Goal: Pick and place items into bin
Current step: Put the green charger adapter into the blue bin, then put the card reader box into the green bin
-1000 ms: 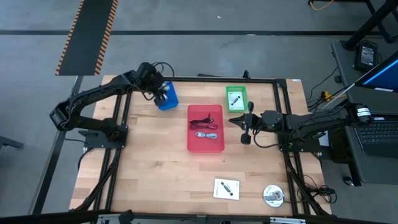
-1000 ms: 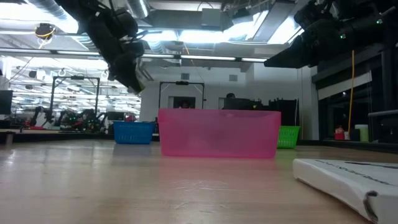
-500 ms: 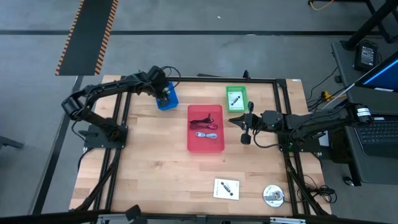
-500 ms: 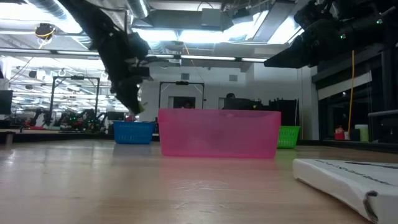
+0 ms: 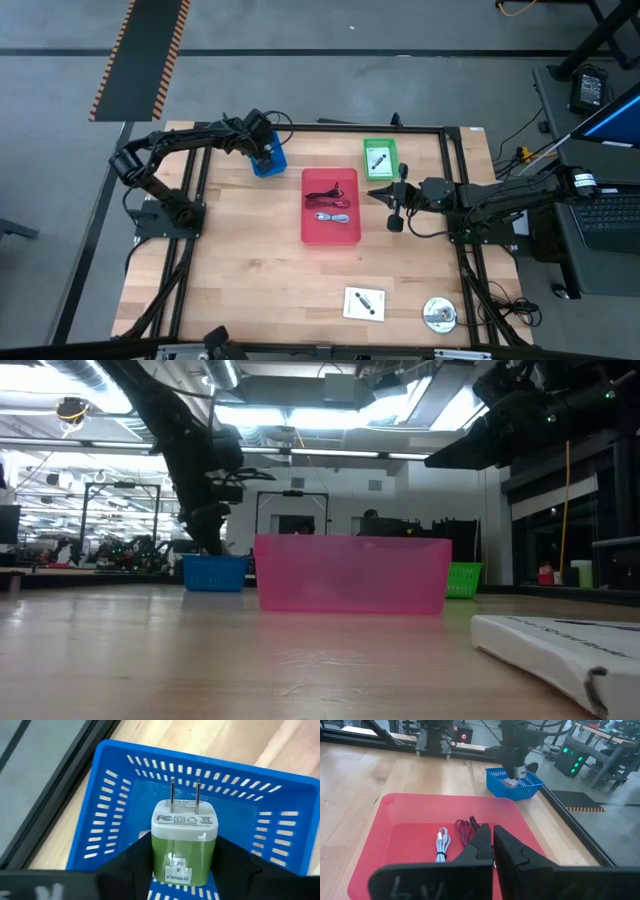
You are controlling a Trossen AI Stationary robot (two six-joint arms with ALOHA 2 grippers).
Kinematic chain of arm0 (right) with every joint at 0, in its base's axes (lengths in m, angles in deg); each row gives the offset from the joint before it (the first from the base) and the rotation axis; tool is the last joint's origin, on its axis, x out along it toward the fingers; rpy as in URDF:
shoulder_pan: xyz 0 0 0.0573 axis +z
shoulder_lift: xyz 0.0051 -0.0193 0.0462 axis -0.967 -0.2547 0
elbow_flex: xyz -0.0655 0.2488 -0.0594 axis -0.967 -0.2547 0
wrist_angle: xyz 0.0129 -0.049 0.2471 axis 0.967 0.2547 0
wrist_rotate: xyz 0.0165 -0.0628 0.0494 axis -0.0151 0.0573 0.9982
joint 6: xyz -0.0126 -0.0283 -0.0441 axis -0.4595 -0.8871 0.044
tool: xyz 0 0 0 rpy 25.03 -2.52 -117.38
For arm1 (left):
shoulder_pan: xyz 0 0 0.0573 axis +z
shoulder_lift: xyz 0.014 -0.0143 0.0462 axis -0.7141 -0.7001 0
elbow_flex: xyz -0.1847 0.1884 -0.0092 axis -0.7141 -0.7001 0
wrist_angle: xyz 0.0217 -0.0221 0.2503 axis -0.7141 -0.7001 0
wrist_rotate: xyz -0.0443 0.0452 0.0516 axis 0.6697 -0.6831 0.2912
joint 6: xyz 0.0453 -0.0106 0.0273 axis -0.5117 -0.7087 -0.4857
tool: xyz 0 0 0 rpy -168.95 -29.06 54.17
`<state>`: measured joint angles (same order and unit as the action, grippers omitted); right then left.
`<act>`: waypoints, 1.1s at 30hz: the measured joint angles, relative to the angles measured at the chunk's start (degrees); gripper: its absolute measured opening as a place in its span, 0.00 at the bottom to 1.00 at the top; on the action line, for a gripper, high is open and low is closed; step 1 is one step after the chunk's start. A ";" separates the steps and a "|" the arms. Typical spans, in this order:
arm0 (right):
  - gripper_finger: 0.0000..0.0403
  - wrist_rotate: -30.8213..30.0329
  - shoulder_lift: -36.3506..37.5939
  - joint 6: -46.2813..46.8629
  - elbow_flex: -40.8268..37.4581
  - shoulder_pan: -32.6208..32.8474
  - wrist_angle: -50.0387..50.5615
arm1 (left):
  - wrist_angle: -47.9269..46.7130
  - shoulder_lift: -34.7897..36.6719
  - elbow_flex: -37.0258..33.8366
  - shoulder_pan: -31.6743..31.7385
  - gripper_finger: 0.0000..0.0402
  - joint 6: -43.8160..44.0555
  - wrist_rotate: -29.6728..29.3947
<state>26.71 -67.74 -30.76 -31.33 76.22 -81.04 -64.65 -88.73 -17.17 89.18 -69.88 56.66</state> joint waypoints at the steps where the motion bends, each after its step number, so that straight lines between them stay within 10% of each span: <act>1: 0.00 0.00 0.00 0.00 0.00 0.01 0.00 | -0.01 0.01 0.00 -0.02 0.43 0.00 -0.48; 17: 0.00 0.00 0.00 0.00 0.00 0.02 0.00 | -0.11 2.43 0.00 -0.57 0.51 -0.31 4.91; 33: 0.00 -0.02 0.00 0.00 0.00 0.01 0.01 | 0.14 21.86 0.00 -14.20 0.46 5.22 8.75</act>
<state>26.69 -67.74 -30.76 -31.33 76.23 -81.03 -64.52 -66.87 -17.17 74.98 -64.66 65.41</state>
